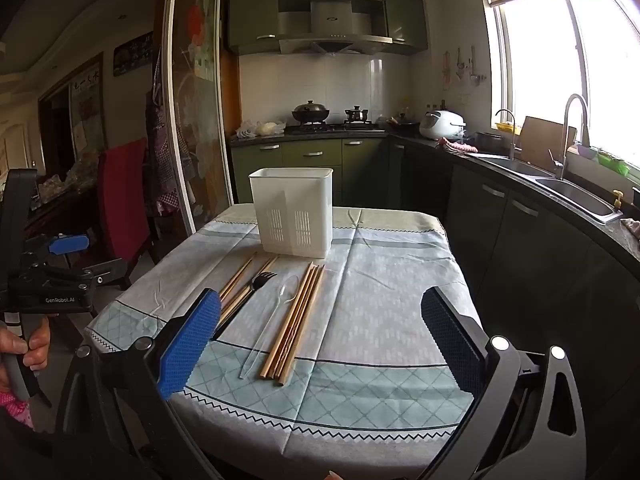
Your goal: Organize utensils
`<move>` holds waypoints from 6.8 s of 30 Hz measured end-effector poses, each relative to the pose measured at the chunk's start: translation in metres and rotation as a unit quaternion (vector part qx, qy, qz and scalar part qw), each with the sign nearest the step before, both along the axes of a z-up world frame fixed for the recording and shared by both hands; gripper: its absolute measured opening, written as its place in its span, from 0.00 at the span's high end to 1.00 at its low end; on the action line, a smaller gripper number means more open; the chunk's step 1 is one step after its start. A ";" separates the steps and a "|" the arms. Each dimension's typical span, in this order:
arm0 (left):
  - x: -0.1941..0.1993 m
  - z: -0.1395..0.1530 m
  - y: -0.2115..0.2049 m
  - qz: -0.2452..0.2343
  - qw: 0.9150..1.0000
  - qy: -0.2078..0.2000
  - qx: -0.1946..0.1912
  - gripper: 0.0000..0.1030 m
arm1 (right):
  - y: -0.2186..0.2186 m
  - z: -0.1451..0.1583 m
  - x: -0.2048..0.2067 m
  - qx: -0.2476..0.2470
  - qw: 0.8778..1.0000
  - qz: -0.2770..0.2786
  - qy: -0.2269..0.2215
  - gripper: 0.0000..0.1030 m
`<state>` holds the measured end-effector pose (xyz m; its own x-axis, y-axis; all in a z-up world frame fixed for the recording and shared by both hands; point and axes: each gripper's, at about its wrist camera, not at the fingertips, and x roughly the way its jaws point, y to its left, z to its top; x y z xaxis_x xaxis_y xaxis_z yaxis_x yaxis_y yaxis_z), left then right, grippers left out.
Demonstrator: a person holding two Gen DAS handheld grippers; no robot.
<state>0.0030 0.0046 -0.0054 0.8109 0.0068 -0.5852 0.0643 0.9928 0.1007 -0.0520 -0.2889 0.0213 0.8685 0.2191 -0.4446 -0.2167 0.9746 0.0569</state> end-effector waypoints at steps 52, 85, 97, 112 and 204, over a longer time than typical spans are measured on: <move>-0.002 0.000 0.004 0.008 1.000 0.007 0.000 0.05 | 0.008 -0.007 0.008 -0.003 1.000 0.000 0.011 0.04; 0.024 -0.009 0.002 -0.004 0.999 0.042 0.001 0.05 | 0.004 -0.023 0.036 -0.003 0.999 -0.003 0.052 0.04; 0.114 -0.017 -0.014 -0.038 0.987 0.153 -0.018 0.06 | -0.007 -0.026 0.117 0.036 0.987 0.041 0.148 0.04; 0.182 -0.076 -0.069 -0.086 0.951 0.297 -0.022 0.51 | -0.017 -0.057 0.178 0.027 0.970 0.036 0.239 0.42; 0.261 0.077 -0.045 -0.064 0.980 -0.115 -0.146 0.91 | 0.076 -0.015 0.268 0.103 0.978 0.084 0.161 0.91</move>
<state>0.2636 -0.0403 0.0713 0.9049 -0.2446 -0.3482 0.1997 0.9667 -0.1601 0.2156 -0.2126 0.0065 0.6351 0.4610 -0.6197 -0.3117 0.8871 0.3404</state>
